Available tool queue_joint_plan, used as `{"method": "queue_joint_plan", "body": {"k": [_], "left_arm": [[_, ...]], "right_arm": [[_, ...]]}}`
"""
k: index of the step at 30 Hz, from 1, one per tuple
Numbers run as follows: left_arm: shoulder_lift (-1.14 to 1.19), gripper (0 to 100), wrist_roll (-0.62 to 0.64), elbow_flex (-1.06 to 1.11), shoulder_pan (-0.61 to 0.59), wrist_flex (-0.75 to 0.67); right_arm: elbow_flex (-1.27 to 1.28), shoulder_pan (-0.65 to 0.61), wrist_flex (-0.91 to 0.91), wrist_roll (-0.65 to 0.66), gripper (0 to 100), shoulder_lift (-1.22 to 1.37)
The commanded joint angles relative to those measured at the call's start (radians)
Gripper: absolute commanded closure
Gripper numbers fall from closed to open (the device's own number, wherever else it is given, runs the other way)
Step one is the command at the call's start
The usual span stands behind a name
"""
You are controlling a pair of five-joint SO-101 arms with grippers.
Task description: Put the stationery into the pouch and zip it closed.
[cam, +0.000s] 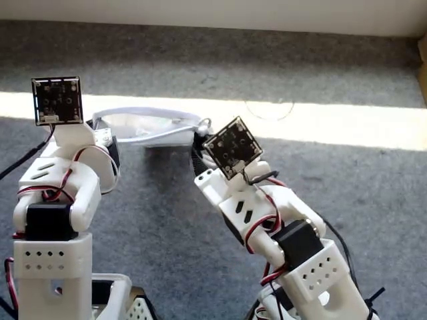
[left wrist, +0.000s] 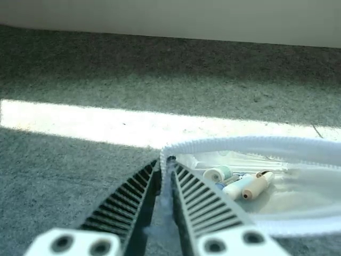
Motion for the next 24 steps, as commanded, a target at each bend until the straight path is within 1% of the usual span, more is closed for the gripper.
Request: {"method": "queue_joint_plan", "body": {"k": [1,8,13,18,24], "left_arm": [[0.042,99,-0.005,0.051,-0.008,0.0],[0.042,99,-0.005,0.051,-0.008,0.0],[0.044,99,-0.005,0.051,-0.008,0.0],[0.044,99,-0.005,0.051,-0.008,0.0],[0.044,99,-0.005,0.051,-0.008,0.0]], "right_arm": [[-0.004,0.012,-0.03,-0.005,89.3,-0.022],[-0.004,0.012,-0.03,-0.015,89.3,-0.022],[-0.007,0.067,-0.03,-0.12,89.3,-0.022],[-0.004,0.077,-0.031,-0.123,89.3,-0.018],[-0.001,0.054,-0.042,-0.123,89.2,-0.016]]}}
